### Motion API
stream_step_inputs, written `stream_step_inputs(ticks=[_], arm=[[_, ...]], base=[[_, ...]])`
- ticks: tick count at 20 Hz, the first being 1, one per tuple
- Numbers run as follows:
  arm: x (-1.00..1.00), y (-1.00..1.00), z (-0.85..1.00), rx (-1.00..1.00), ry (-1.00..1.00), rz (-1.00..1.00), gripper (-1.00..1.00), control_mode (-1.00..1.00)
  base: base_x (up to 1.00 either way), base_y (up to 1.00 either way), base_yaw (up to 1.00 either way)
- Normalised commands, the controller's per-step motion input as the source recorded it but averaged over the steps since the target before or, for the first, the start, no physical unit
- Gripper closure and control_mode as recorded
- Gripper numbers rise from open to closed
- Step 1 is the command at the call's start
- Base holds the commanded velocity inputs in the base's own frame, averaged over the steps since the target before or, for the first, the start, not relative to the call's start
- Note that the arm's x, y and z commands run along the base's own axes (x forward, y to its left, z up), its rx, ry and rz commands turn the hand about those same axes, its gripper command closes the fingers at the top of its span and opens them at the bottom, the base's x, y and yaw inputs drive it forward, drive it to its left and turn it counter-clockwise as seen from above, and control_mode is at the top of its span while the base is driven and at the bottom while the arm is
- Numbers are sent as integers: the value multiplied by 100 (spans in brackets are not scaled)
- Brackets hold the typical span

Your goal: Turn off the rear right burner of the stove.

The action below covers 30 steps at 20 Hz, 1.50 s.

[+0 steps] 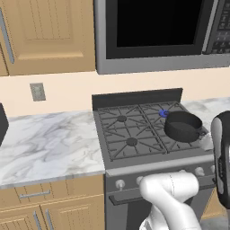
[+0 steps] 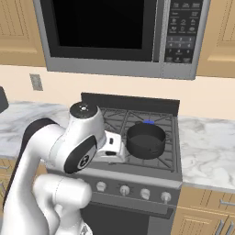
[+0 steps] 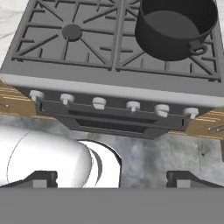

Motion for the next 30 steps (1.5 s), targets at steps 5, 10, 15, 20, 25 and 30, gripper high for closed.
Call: stream_step_inputs(ticks=[5, 10, 15, 20, 25, 30], arm=[[-43, -64, -20, 0, 0, 5, -100, -100], [-43, -63, -20, 0, 0, 5, -100, -100], [-37, -62, -25, 0, -3, 7, -100, -100], [-7, -17, -32, -5, -13, 23, -100, -100], [4, 7, -71, -19, -34, 39, -100, -100], [8, 21, -57, -26, -44, 34, -100, -100]], base=[[0, 0, 0], [0, 0, 0], [0, 0, 0], [0, 0, 0], [0, 0, 0], [0, 0, 0]])
